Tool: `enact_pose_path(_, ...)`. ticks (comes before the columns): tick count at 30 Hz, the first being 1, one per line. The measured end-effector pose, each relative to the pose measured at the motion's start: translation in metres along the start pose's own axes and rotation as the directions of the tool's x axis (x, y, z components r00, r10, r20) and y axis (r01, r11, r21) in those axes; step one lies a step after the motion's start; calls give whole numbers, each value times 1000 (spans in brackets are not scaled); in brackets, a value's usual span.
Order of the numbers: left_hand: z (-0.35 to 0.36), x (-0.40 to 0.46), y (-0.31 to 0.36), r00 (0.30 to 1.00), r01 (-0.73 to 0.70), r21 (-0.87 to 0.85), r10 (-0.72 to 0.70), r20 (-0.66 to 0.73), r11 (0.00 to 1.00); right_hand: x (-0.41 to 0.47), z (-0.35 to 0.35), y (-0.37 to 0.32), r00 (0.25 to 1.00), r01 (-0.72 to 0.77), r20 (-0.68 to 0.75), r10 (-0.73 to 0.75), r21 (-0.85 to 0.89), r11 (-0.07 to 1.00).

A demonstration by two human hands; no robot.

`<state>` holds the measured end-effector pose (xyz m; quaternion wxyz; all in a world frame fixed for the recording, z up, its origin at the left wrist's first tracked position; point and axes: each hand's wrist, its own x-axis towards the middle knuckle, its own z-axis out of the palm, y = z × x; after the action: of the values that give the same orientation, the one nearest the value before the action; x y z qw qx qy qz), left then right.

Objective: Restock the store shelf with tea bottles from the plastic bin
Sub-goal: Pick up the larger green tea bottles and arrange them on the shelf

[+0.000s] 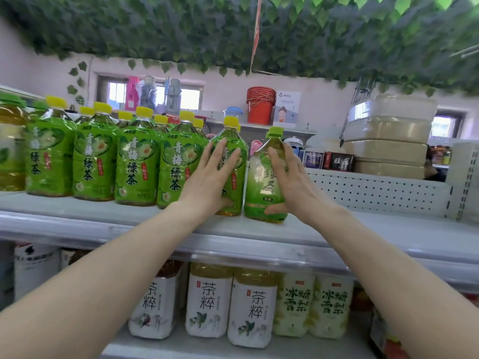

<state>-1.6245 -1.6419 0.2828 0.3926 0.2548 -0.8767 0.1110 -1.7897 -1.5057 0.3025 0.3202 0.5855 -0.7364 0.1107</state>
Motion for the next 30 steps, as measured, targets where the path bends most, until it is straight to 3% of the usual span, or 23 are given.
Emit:
enact_pose_path(10,2,-2,7,1000,16,100,-15,-9,995,10,15,13,1000,13,-10,-14,-18,1000)
enact_pose_path(18,-17,-11,1,999,5,33,-6,32,999,0,-4,5,1000,-16,2,16,-88,996)
enact_pose_path(27,-50,-98,-19,1000,-23,-13,23,-20,1000,-71,-18,-36,989,26,-141,-45,-130,991)
enact_pose_path(30,-54,-142,-27,995,-83,-33,81,-50,996,-115,-19,-60,991,-19,-136,4,-113,993)
